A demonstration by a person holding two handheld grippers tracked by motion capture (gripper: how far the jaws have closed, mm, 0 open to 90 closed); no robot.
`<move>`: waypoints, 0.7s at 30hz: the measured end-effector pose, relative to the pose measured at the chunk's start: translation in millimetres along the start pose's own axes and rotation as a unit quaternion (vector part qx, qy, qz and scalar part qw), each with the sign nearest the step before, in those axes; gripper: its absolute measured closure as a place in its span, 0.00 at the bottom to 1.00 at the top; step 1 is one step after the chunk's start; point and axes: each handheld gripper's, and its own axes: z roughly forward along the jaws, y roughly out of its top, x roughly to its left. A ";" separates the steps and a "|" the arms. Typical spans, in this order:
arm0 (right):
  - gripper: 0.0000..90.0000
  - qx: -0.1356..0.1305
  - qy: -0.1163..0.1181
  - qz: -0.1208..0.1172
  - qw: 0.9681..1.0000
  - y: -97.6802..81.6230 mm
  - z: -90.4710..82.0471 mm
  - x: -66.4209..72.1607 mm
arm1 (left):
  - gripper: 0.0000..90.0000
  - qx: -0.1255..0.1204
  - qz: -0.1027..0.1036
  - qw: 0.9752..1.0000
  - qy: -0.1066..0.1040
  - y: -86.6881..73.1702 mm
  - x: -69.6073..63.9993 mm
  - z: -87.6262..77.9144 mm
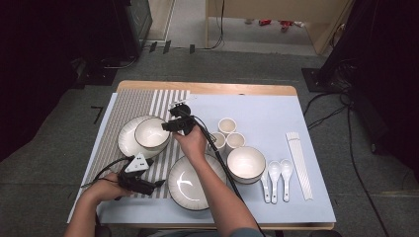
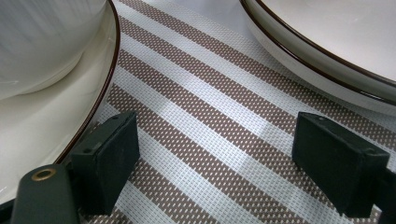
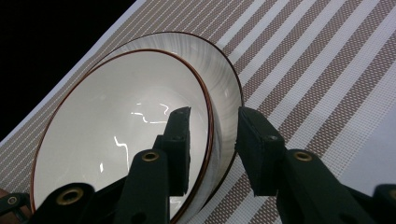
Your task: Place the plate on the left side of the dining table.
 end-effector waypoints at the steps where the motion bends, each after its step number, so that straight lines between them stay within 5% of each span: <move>1: 0.70 -0.003 0.002 -0.002 1.000 -1.2 -0.8 -0.4 | 0.17 0.000 0.000 1.000 0.000 0.0 -0.1 0.0; 21: 0.70 -0.032 0.010 -0.011 0.999 -9.2 -23.2 5.7 | 0.17 0.000 0.001 1.000 0.001 0.0 -0.1 0.1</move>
